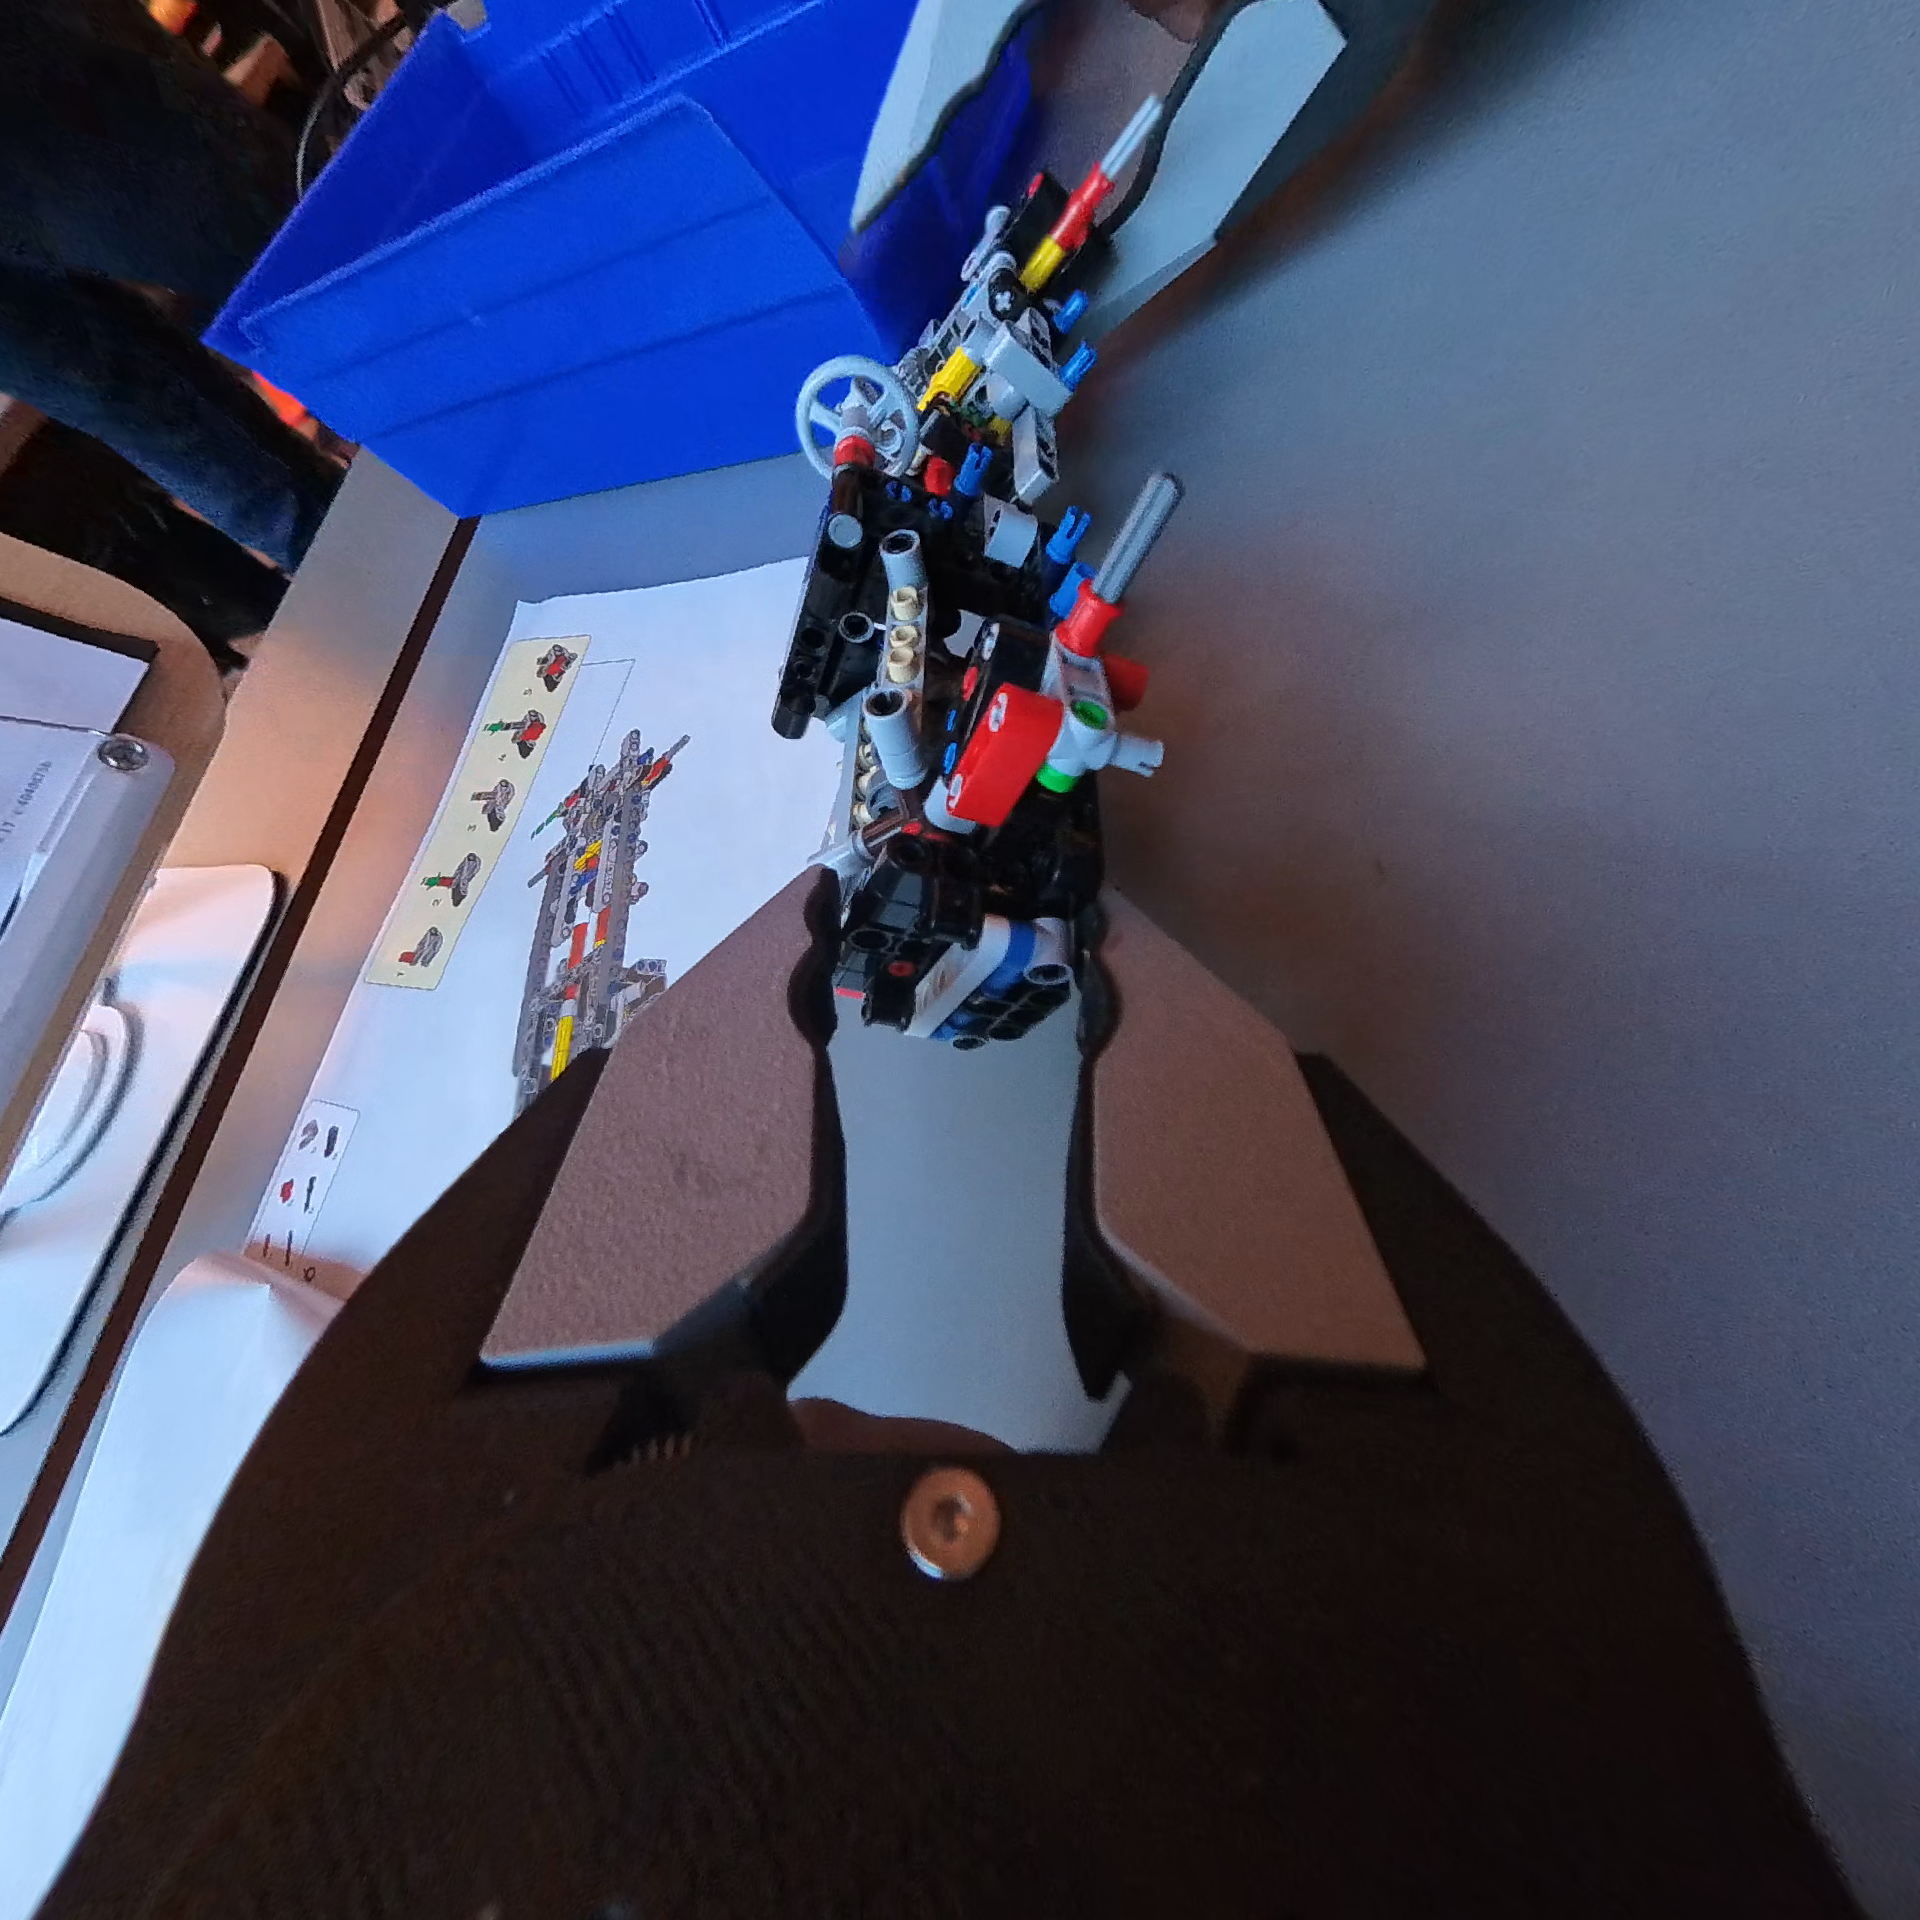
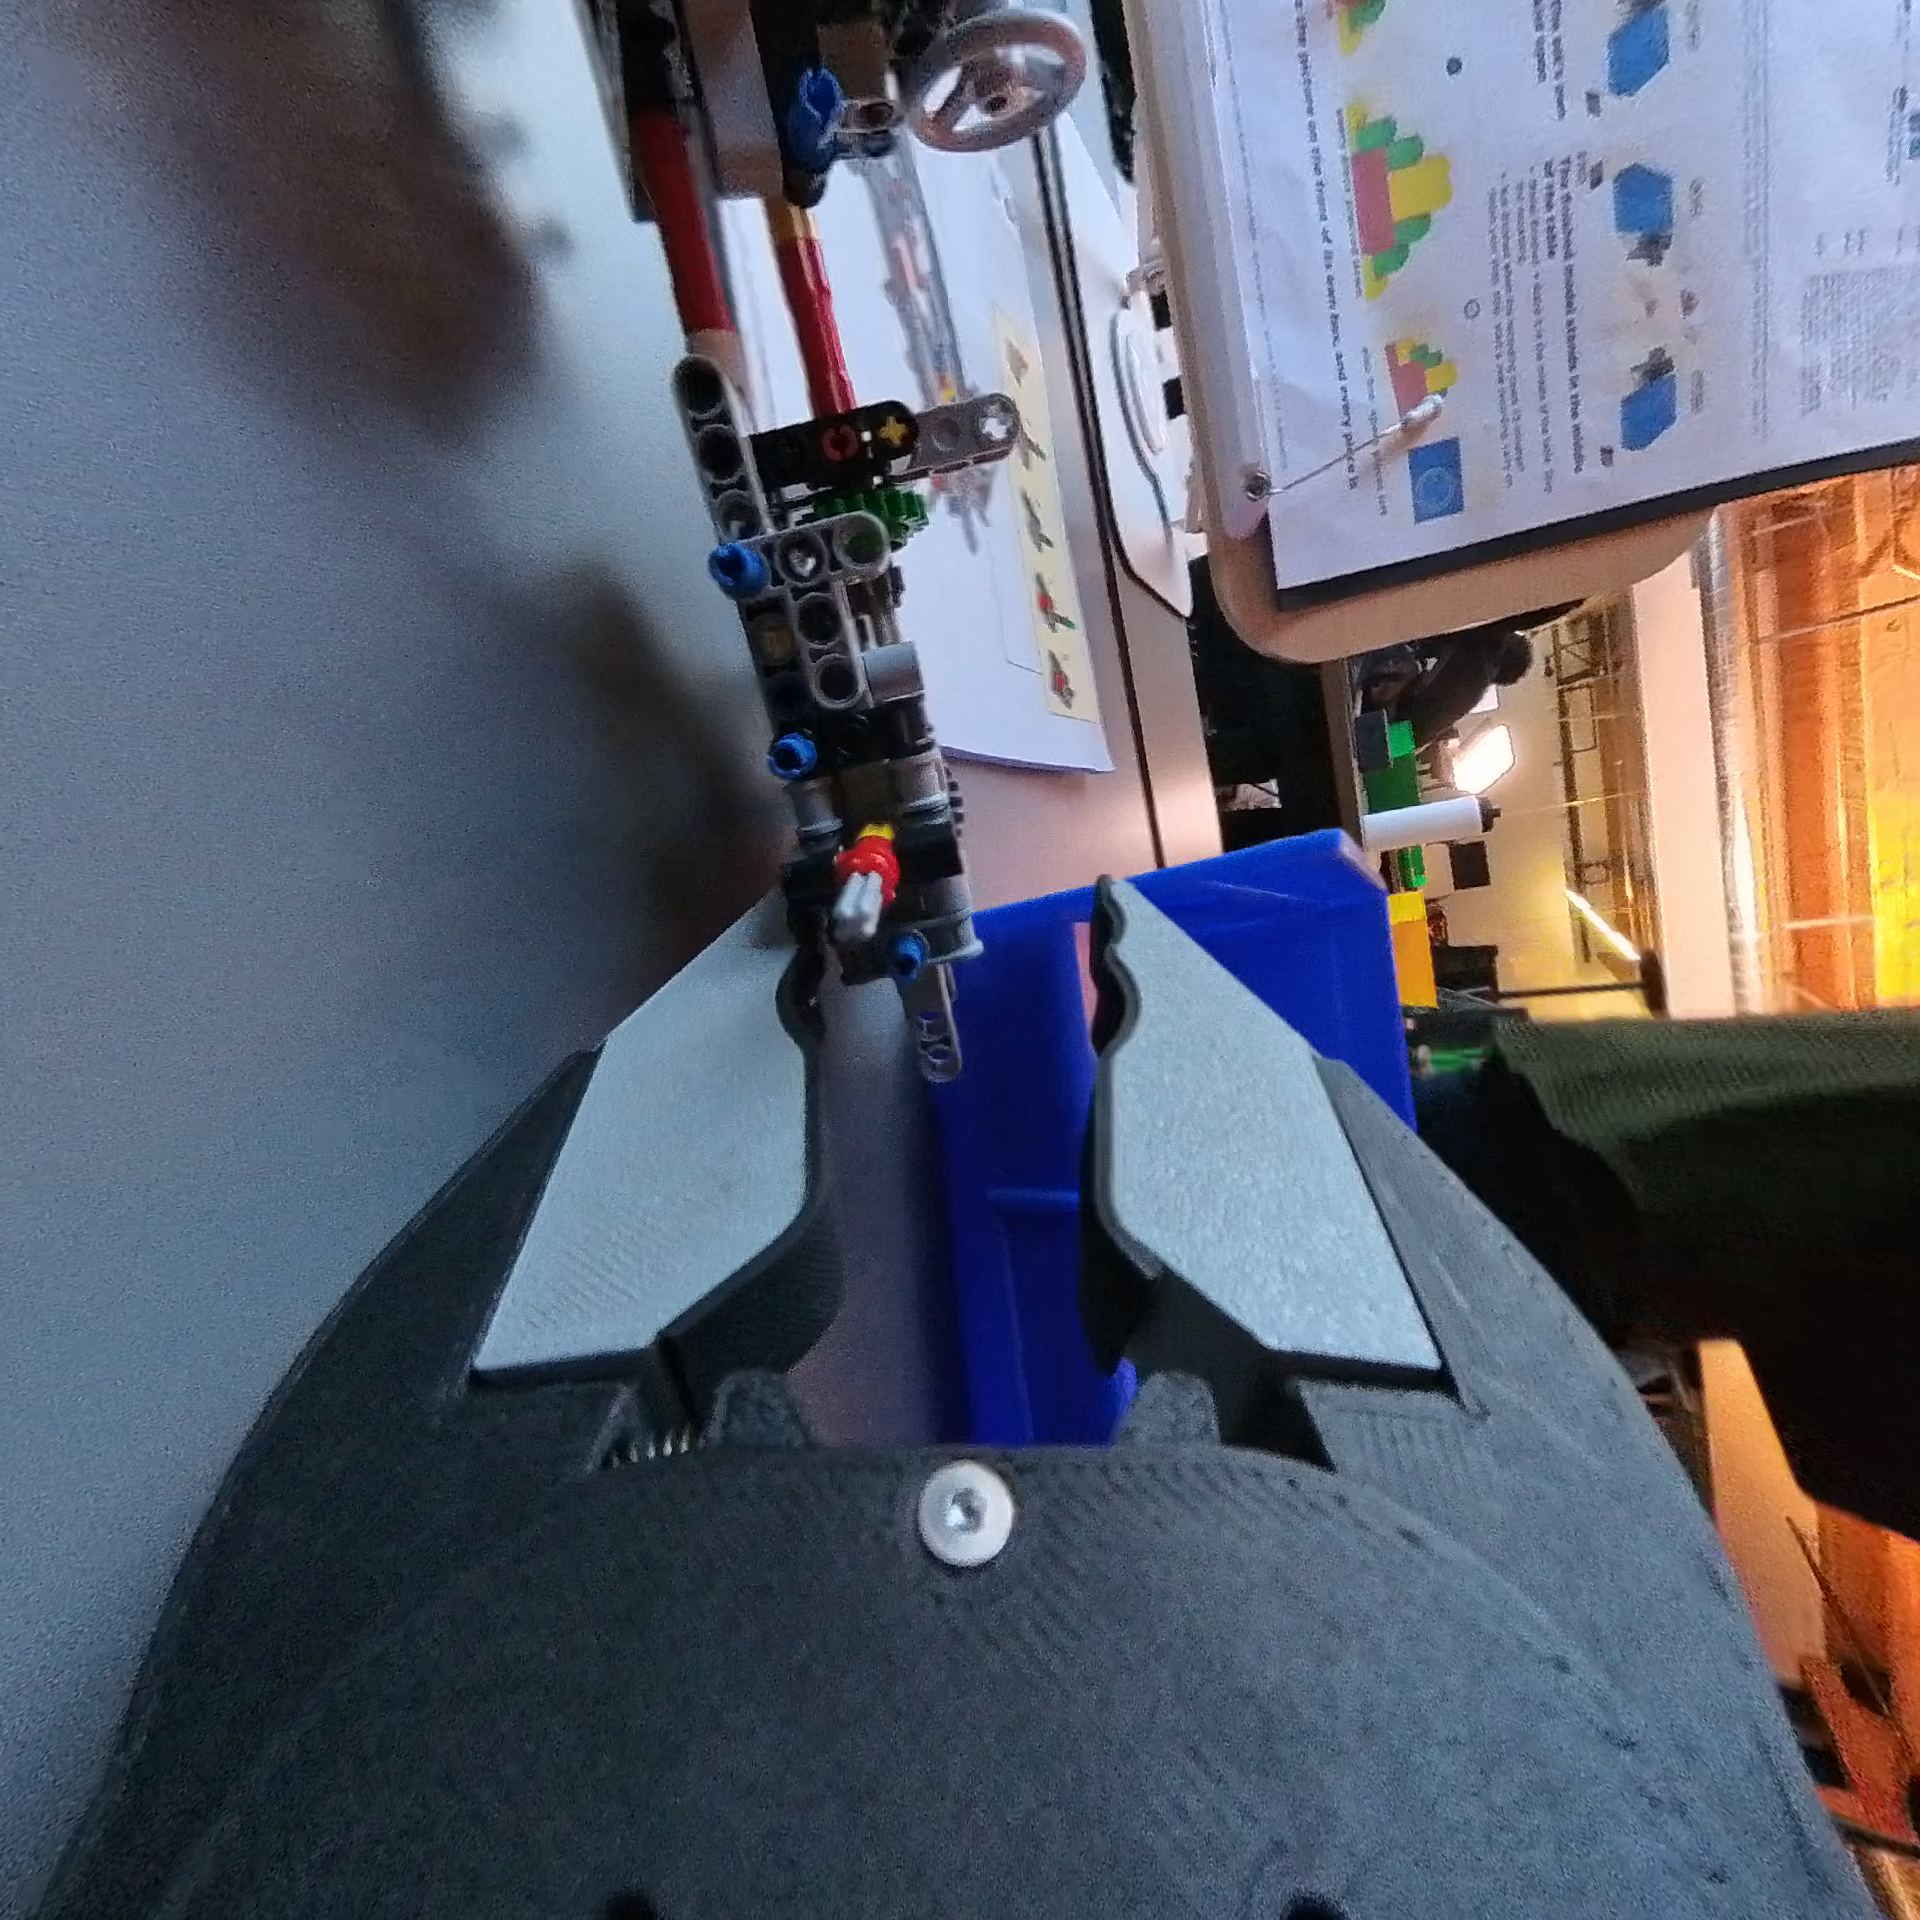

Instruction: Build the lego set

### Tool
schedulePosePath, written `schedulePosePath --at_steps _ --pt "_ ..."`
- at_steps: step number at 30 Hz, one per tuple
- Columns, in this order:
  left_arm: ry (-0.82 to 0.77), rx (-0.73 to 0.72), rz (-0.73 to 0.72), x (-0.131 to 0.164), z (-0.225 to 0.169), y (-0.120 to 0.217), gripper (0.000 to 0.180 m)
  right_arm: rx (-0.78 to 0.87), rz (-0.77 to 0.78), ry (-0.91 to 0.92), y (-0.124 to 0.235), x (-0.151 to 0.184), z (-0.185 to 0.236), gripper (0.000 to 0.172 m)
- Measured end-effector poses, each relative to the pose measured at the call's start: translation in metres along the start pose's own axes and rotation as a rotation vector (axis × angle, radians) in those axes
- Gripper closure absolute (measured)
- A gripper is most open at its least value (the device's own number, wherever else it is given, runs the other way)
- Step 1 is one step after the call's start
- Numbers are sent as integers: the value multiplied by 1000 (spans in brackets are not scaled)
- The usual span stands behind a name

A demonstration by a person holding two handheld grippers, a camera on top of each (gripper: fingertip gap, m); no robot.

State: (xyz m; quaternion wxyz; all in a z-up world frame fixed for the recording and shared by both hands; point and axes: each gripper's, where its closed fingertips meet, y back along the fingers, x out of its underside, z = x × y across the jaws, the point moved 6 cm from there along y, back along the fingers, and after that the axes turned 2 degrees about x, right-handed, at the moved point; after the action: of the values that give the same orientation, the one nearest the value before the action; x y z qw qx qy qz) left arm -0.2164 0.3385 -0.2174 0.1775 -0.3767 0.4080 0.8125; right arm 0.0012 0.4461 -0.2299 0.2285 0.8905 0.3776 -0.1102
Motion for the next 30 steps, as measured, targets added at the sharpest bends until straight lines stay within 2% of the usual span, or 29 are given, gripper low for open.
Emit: schedulePosePath --at_steps 2,4,8,13,21,27,30 --pt "-34 -5 10 2 -1 1 137 -32 8 27 -1 1 7 131" --pt "-61 -13 27 3 -2 1 137 -76 29 62 -3 1 15 149" --pt "-66 -4 33 3 -8 8 137 -50 69 125 2 -8 20 150" --pt "54 84 -31 -1 -22 26 137 -140 27 68 26 -26 25 150" --pt "508 315 -121 -6 -27 48 135 -502 -32 -179 55 -53 12 150" --pt "947 488 -87 1 -16 49 134 -829 -9 -353 39 -57 -11 149" --pt "1137 585 -92 8 -12 46 134 -1104 54 -512 28 -56 -18 150"
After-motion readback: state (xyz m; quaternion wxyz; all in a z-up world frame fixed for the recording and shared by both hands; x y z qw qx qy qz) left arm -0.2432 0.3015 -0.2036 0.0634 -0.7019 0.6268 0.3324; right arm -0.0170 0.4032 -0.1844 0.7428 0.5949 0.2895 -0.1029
